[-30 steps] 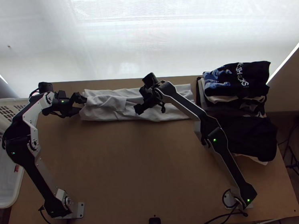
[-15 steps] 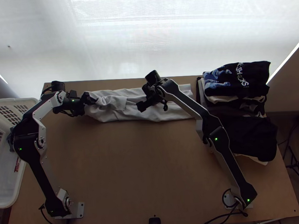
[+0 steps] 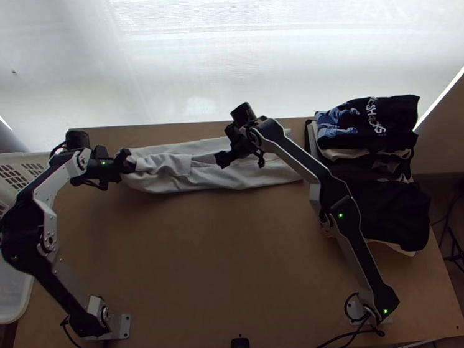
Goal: Fold the t-shirt
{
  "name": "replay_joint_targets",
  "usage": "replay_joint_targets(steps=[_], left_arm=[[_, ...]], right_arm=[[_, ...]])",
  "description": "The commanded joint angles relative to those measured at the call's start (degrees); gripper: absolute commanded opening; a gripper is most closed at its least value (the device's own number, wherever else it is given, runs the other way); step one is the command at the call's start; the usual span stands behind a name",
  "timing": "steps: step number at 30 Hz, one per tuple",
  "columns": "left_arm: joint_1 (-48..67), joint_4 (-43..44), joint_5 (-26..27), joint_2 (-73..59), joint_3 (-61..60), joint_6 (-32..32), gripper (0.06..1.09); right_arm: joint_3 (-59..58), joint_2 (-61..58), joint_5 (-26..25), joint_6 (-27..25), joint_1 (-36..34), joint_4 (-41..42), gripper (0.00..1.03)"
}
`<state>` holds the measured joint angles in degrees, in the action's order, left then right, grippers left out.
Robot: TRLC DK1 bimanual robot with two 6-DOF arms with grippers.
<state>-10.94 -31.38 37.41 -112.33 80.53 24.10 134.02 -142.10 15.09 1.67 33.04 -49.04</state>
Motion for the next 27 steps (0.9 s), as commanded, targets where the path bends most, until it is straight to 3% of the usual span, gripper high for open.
replay_joint_targets(steps=[1,6,13,21,24,27], left_arm=[[-2.2,-1.4,-0.1,16.6,-16.9,-5.7,0.09],[-7.5,-3.9,-0.2,25.8,-26.4,-11.2,0.09],[-20.1,-11.8,-0.1,29.1,-28.9,-23.0,0.09],[-29.7,-18.1,-0.1,38.7,-32.5,-31.5,0.09],[-29.1,-20.6,0.0,44.1,-31.0,-31.2,0.09],[-23.4,-21.2,0.2,48.4,-27.8,-26.4,0.09]], right_arm=[[0.0,1.0,0.0,0.0,-0.5,0.1,0.99],[0.0,1.1,0.0,0.0,-0.4,0.1,0.99],[-0.1,1.9,0.0,0.0,0.0,0.1,0.99],[-0.2,2.7,0.0,0.0,-0.2,0.1,0.99],[-0.6,3.2,0.0,-0.1,-0.3,0.0,0.99],[-2.4,4.6,-0.1,-0.2,-1.0,-0.5,0.99]])
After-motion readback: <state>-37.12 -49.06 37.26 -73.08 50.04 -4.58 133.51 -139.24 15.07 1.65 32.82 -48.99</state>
